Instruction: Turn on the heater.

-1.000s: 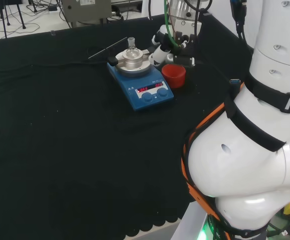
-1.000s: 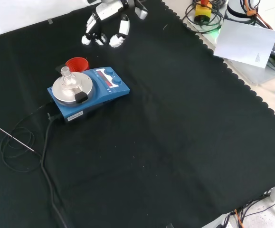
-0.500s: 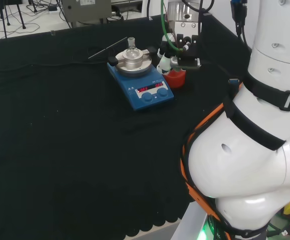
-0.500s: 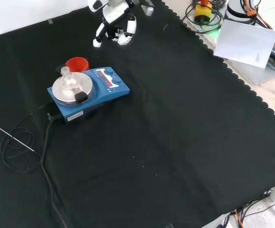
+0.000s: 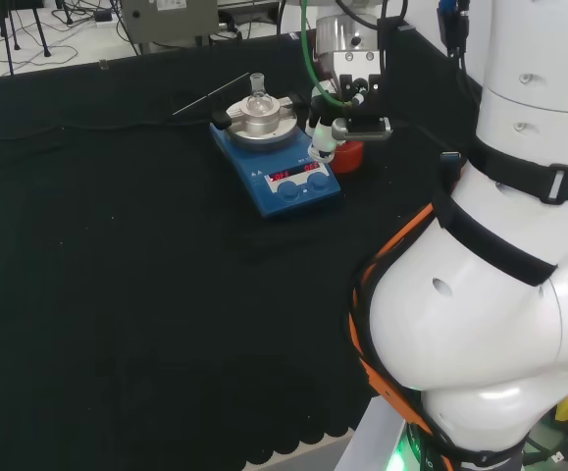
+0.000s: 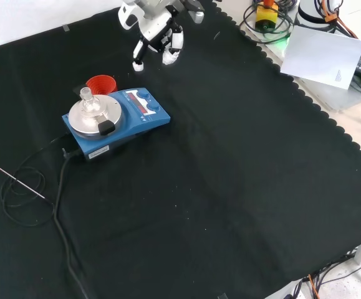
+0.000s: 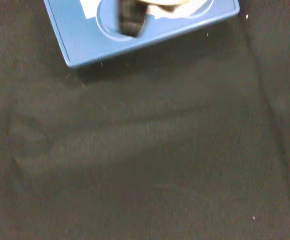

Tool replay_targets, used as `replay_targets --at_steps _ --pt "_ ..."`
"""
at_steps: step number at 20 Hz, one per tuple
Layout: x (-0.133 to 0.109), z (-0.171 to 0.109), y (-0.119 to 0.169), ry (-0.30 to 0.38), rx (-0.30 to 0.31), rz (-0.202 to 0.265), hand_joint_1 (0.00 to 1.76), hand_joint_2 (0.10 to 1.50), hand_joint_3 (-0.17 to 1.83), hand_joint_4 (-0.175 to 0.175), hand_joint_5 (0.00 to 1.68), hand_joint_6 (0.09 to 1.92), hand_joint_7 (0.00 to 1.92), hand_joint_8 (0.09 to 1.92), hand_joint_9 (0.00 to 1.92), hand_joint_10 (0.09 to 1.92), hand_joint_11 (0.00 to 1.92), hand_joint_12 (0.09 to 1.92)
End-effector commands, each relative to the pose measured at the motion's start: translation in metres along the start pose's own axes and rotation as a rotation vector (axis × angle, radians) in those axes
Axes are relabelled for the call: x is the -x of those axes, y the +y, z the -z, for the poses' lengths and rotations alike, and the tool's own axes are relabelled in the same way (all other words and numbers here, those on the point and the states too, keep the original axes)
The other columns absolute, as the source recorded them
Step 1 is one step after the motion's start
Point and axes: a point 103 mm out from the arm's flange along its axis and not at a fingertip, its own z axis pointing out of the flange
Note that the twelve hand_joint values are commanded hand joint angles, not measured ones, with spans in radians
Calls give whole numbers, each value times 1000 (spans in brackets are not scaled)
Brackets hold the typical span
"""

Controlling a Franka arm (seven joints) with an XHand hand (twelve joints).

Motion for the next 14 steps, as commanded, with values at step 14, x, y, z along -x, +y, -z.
replay_targets --at_steps 14 --pt "-19 -25 12 -86 -250 59 1411 749 955 -57 137 370 1732 1604 1838 1688 1820 1702"
